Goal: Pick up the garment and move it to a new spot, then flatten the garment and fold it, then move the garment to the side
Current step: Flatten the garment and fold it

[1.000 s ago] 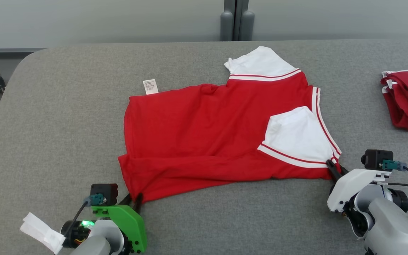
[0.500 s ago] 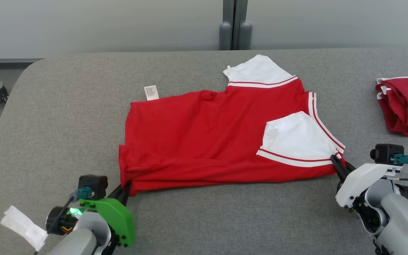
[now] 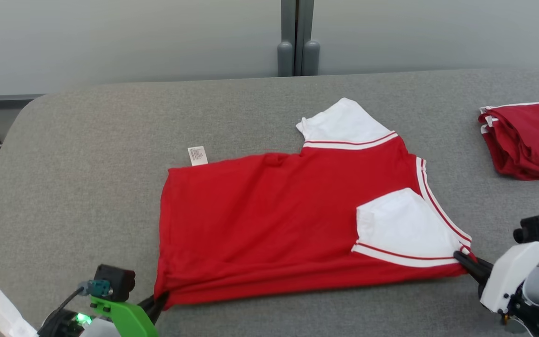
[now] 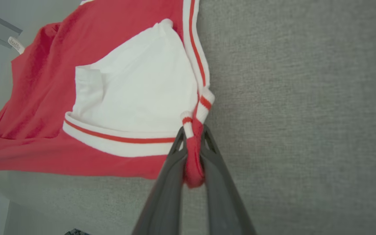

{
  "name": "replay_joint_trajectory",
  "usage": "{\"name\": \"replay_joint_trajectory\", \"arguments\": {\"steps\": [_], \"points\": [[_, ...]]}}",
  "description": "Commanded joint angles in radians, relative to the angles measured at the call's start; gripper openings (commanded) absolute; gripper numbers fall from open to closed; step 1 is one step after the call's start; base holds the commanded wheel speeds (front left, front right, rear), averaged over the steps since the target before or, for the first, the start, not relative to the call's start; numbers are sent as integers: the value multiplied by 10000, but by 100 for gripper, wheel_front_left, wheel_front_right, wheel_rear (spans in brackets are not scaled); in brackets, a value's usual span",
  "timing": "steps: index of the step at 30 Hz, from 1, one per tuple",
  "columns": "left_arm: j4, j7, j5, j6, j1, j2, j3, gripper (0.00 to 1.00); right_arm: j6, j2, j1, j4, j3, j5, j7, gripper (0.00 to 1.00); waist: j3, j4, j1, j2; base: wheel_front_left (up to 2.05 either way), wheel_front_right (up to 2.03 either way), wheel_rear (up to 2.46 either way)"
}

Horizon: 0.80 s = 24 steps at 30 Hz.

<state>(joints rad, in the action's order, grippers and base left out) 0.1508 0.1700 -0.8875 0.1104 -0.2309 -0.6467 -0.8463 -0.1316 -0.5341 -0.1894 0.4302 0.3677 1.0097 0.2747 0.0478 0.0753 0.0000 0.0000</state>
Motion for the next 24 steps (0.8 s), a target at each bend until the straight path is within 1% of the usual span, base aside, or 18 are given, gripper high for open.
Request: {"name": "replay_joint_trajectory", "arguments": {"steps": [1,5,7,8,9,10,11,13,15,17,20,21,24], "points": [[-232,152,-183,152,259,-233,45,0,19,-138,312,-127,-287,49,93,0,-18,-24,0,0,0,0,0],[-879,482,-480,539,774,-696,158,0,22,-36,1070,-423,-1052,-122,409,0,5,-56,0,0,0,0,0],[-1088,589,-635,618,936,-738,150,0,22,124,1312,-522,-1375,-354,526,0,28,-59,0,0,0,0,0],[-1172,662,-772,616,1036,-693,157,0,20,305,1460,-557,-1549,-506,679,0,39,-70,0,0,0,0,0],[-1188,726,-825,583,1097,-683,110,20,20,436,1535,-596,-1637,-620,797,22,44,-81,0,0,0,0,0],[-1182,835,-861,522,1114,-702,30,53,20,566,1576,-685,-1781,-779,882,100,48,-93,0,0,0,0,0],[-1181,854,-867,517,1091,-706,15,100,19,670,1585,-757,-1911,-897,908,100,52,-100,0,0,0,0,0],[-1146,887,-872,508,1014,-683,5,100,16,913,1661,-917,-2110,-1187,1101,100,47,-114,0,0,0,0,0],[-1165,946,-844,398,875,-729,-19,100,14,1053,1630,-1183,-2350,-1442,1173,100,45,-129,0,0,0,0,0],[-1368,947,-950,199,631,-726,103,100,14,1148,1514,-1611,-2693,-1743,1132,100,61,-130,0,0,0,0,0],[-1612,1048,-858,0,137,-1001,339,100,12,1377,1095,-2337,-3186,-2114,704,100,174,-129,0,0,0,0,0],[-1691,1039,-745,-14,-166,-1080,455,100,11,1507,844,-2578,-3433,-2251,367,100,252,-120,0,0,0,0,0],[-1659,1234,-863,-118,-970,-1038,796,100,11,1939,113,-2803,-3756,-2730,-322,100,541,-88,0,0,0,0,0]]}}
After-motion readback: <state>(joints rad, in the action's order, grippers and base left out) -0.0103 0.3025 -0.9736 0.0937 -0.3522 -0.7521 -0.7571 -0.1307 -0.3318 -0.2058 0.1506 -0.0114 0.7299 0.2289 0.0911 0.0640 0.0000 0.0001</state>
